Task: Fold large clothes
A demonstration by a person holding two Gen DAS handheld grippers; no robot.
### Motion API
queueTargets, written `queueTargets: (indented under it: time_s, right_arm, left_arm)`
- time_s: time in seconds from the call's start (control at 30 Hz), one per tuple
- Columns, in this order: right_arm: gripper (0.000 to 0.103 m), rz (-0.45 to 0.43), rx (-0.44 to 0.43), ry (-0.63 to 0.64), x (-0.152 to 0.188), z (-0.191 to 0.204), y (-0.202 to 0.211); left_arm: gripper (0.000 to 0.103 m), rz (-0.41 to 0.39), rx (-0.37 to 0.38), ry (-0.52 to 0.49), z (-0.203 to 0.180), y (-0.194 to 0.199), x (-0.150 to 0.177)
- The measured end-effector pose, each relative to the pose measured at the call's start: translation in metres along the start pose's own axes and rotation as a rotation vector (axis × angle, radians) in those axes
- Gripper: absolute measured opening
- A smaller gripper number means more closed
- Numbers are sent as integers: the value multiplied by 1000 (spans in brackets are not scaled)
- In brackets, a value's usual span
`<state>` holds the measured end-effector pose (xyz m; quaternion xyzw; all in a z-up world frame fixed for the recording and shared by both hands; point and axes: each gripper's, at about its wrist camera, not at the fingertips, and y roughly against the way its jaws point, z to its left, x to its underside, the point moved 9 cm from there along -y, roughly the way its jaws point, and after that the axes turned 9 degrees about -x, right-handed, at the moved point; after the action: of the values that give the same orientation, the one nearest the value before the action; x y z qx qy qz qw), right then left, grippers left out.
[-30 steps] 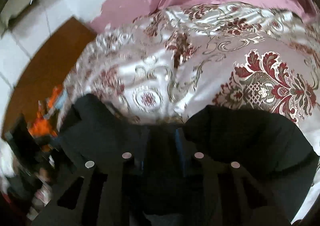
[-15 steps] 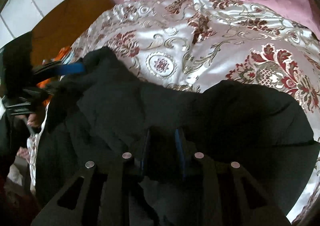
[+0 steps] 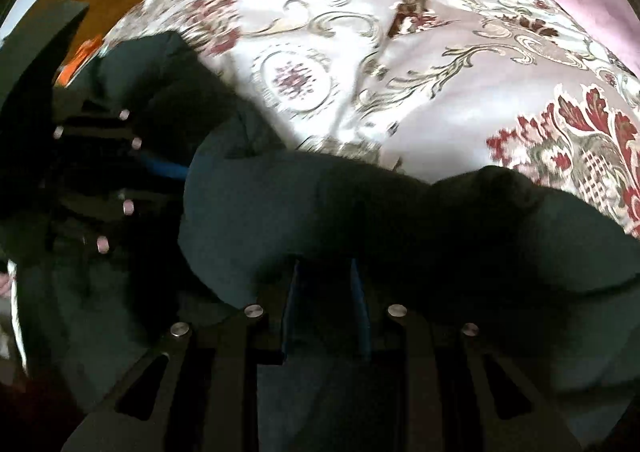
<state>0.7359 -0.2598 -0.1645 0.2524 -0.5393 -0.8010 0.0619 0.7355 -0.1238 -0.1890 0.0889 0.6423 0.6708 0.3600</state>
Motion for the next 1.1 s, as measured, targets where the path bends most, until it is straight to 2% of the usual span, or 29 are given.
queueTargets:
  time_s: [0.13,0.2,0.3,0.37,0.43,0.5,0.6,0.77,0.93,1.0,1.1]
  right_arm:
    - [18,-85,-39,-32,-2,-9,-10]
    - [18,-114,-37,-16,1,-6,-9]
    - [22,-179,-89,-32,4,3,12]
    - [22,-268,-160,-53,-1,14,35]
    - [22,-304,-194,-30,-7,28,47]
    - [22,-266,-148,10,-10,38,40]
    - [22,-144,-44,53,-2,40,7]
    - [23,-39,10,107,12,30,-17]
    - [22,-3,158,209,19,36,-34]
    - [22,-11,172,202,19,35,-37]
    - [22,-63,142,179,20,37,-26]
  left_arm:
    - [19,-42,2,15,1,-9,2]
    - [19,-79,4,6,-1,-1,7]
    - [19,-114,37,33,3,12,15]
    - [19,-120,61,68,9,15,18]
    - [19,-113,68,87,11,16,20]
    - [19,-98,64,93,11,17,21]
    - [19,-73,58,84,12,15,25]
    - [19,-48,64,89,10,12,34]
    - [19,-25,58,95,8,-2,36]
    - [19,-23,50,97,8,-2,35]
    - [19,-44,63,134,10,8,38]
